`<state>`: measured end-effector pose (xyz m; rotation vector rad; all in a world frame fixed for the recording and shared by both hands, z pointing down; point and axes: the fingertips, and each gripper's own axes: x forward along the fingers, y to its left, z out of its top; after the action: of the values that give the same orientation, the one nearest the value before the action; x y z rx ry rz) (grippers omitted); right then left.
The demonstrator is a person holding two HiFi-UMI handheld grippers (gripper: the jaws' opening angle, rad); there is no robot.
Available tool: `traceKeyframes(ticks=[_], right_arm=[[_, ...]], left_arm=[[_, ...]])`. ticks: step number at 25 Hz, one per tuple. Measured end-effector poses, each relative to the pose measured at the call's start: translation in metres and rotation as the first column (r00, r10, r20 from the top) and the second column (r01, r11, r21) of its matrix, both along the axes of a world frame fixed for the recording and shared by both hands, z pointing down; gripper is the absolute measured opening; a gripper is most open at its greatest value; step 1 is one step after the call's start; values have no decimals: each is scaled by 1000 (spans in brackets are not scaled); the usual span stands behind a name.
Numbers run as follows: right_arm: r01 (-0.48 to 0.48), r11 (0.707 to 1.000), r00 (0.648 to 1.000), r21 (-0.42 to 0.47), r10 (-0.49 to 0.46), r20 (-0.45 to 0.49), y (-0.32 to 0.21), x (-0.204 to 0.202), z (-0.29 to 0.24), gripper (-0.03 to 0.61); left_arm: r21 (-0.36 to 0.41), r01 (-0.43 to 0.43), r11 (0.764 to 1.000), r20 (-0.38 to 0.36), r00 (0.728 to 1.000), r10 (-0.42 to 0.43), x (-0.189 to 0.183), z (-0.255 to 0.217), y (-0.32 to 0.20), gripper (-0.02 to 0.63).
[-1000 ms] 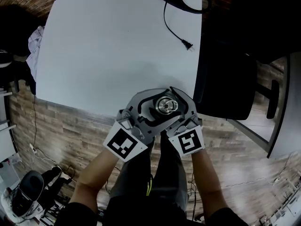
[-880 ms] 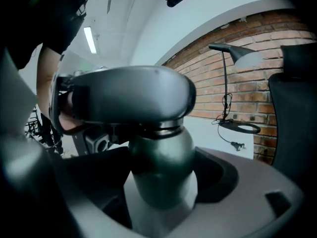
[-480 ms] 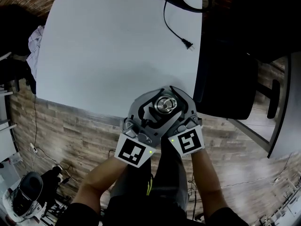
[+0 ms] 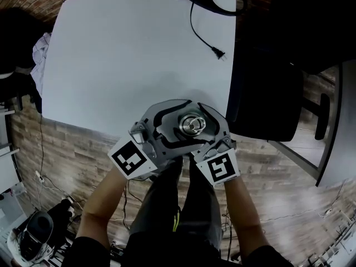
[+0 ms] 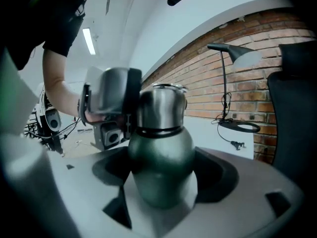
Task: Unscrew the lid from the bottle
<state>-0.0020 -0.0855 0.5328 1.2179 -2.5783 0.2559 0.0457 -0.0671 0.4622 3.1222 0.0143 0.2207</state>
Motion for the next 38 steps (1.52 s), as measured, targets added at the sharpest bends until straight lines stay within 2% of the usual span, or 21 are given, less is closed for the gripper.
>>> traceKeyframes(ticks=[3, 5, 8, 11, 13, 16, 17, 19, 22, 24, 27, 30, 33, 35, 38], right_arm=[[1, 1000, 1000, 1, -1, 1, 0, 0, 0, 373], [2, 1000, 1000, 1, -2, -3, 1, 0, 0, 373], [0, 1000, 1000, -3, 0, -5, 1, 0, 0, 373], [0, 1000, 1000, -4, 0, -6, 0, -1, 0, 373], [1, 1000, 1000, -2, -1, -4, 0, -1, -1, 373], [2, 1000, 1000, -5, -2, -2, 0, 0, 0, 373], [2, 1000, 1000, -8, -2, -2, 0, 0, 0, 372], [1, 1000, 1000, -10, -1, 2, 1, -1, 1, 373], [1, 1000, 1000, -10, 0, 9, 0, -1, 1, 373], [1, 1000, 1000, -10, -1, 8, 0, 0, 1, 373], [6, 1000, 1000, -8, -6, 3, 0, 0, 1, 373], [6, 1000, 1000, -9, -6, 4, 0, 0, 1, 373], [4, 1000, 1000, -8, -4, 8, -1, 0, 0, 373], [4, 1000, 1000, -12, -4, 6, 0, 0, 1, 373], [4, 1000, 1000, -11, -4, 3, 1, 0, 2, 373]], left_arm=[[-10, -111, 994, -7, 994, 111, -1, -10, -1, 359], [-3, -196, 981, -24, 980, 196, 5, -16, 4, 359], [-16, -335, 942, -9, 942, 335, 12, -11, 18, 359], [-46, -431, 901, 20, 901, 432, 13, -3, 26, 359], [-61, -459, 886, 12, 888, 461, 13, -5, 25, 359], [-71, -461, 885, 18, 886, 463, 12, -4, 21, 353], [-70, -458, 886, 28, 887, 461, 11, -2, 21, 305], [-64, -446, 893, 31, 893, 449, 9, 0, 20, 279], [-54, -399, 916, 16, 916, 400, 9, 0, 18, 279], [-47, -338, 940, 10, 941, 339, 10, 0, 15, 279], [-27, -195, 980, -2, 981, 195, 10, 0, 10, 278], [-5, -25, 1000, -21, 999, 25, 9, -1, 3, 278], [29, 149, 988, -21, 989, -148, 9, -2, -3, 276], [56, 243, 968, -29, 970, -241, 9, -3, -7, 276], [43, 345, 938, -48, 938, -343, 8, -3, -9, 272]])
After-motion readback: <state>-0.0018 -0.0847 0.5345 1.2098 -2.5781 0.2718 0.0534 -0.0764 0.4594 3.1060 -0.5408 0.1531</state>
